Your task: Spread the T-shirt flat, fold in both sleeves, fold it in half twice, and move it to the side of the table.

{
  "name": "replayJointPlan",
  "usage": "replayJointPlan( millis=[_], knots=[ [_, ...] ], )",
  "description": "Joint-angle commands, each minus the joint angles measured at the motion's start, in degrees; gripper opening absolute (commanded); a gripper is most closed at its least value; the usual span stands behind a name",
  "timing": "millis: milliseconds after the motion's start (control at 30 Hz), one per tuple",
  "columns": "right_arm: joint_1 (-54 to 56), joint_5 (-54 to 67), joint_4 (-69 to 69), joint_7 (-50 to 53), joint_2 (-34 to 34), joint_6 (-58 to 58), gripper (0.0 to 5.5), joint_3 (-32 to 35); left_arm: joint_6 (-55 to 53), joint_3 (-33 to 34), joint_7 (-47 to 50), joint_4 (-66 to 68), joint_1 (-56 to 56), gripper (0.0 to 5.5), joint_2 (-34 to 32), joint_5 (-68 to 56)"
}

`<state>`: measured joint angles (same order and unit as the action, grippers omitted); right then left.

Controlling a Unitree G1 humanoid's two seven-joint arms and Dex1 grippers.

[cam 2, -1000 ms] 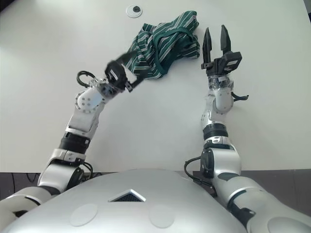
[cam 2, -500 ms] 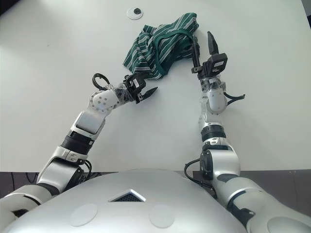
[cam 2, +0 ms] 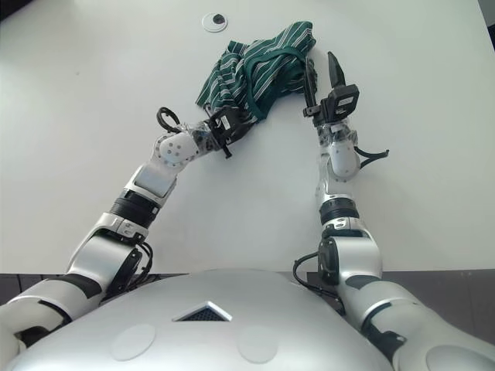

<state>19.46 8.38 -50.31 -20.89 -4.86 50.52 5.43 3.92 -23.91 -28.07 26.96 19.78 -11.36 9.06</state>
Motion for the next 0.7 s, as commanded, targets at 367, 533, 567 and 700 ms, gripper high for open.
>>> replayJointPlan(
  millis=[367,533,567,700],
  knots=[
    [0.21,0.39,-2.88,0.4,1.61,-0.49,2.1,0.47,3.75,-0.78,-5.78,1.94,-2.1,0.03,-2.29,-0.2],
    [-0.02,3.25,3.99,-2.57,-3.55,-1.13,2.1,2.56,17.54,5.06,-27.37,-15.05,-8.78,0.03,-11.62,-19.95],
    [-0.04,2.43,5.16,-3.47,-4.94,-1.47,2.1,2.15,18.68,6.96,-30.21,-17.72,-10.45,0.03,-13.2,-23.97],
    [0.88,-0.9,8.2,-5.36,-9.17,-5.23,2.1,0.2,22.04,13.36,-35.55,-23.47,-16.34,0.03,-18.03,-32.37]
  ],
)
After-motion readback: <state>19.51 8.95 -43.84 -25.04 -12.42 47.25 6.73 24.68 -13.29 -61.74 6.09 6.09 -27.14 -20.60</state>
